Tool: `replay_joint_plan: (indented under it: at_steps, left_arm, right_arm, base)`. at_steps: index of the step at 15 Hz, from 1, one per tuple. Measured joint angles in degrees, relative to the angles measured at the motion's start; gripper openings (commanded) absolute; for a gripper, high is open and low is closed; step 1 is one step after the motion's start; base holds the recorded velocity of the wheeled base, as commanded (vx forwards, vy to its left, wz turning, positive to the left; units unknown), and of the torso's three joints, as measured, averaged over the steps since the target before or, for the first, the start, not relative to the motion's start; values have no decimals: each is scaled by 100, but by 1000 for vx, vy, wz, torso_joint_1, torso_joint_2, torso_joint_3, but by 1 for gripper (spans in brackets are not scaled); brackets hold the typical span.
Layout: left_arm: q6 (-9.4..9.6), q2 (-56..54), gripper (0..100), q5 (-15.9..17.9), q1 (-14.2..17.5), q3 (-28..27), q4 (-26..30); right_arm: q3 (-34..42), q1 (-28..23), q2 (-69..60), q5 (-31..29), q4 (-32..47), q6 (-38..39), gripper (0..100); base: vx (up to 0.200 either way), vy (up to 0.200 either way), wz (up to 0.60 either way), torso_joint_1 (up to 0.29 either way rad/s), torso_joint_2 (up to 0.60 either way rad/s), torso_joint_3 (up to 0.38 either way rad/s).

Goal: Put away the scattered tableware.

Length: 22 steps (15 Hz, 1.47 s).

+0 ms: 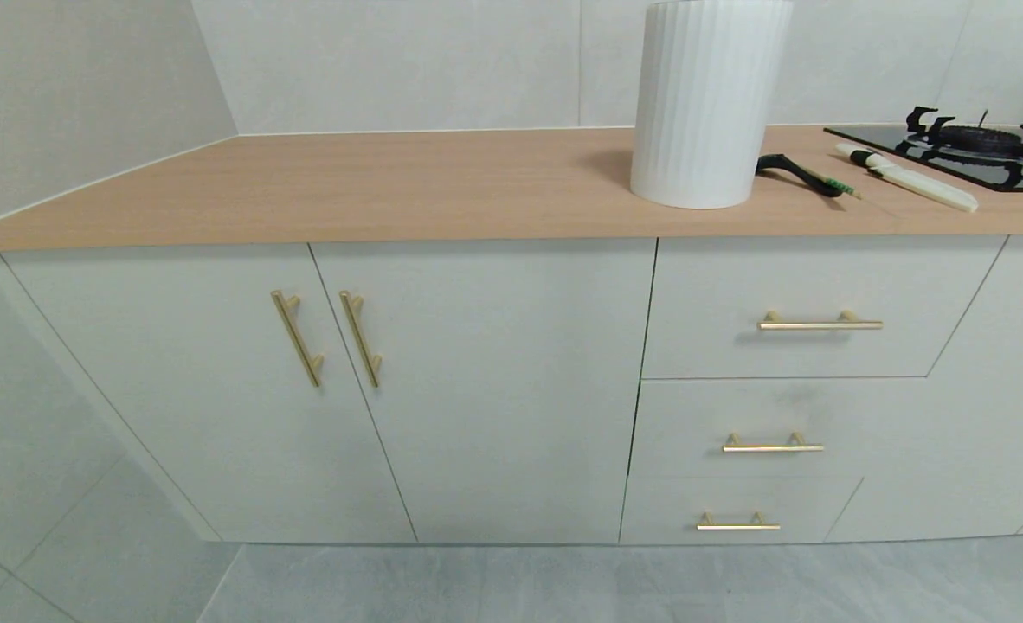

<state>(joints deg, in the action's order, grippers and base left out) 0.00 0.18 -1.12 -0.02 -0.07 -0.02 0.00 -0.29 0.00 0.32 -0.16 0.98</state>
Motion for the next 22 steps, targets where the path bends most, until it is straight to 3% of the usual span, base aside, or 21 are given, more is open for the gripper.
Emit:
replay_joint_plan:
  at_steps: [11, 14, 18, 22]
  left_arm:
    - [0, 0, 100, 1, 2, -2, -5]
    - [0, 0, 100, 1, 0, -2, -5]
    - [0, 0, 100, 0, 2, -2, -5]
    - [0, 0, 100, 0, 2, -2, -5]
  right_arm:
    - [-51, 2, 2, 48, 0, -241, 100]
    - [-851, 119, 333, 236, 32, -65, 100]
    - [-1482, 329, 2078, 351, 13, -190, 100]
    - [-2048, 408, 4927, 428, -567, -285, 100]
  base:
    - [0, 0, 0, 0, 0, 0]
    - [0, 0, 0, 0, 0, 0]
    - [0, 0, 0, 0, 0, 0]
    - [0, 0, 0, 0, 0, 0]
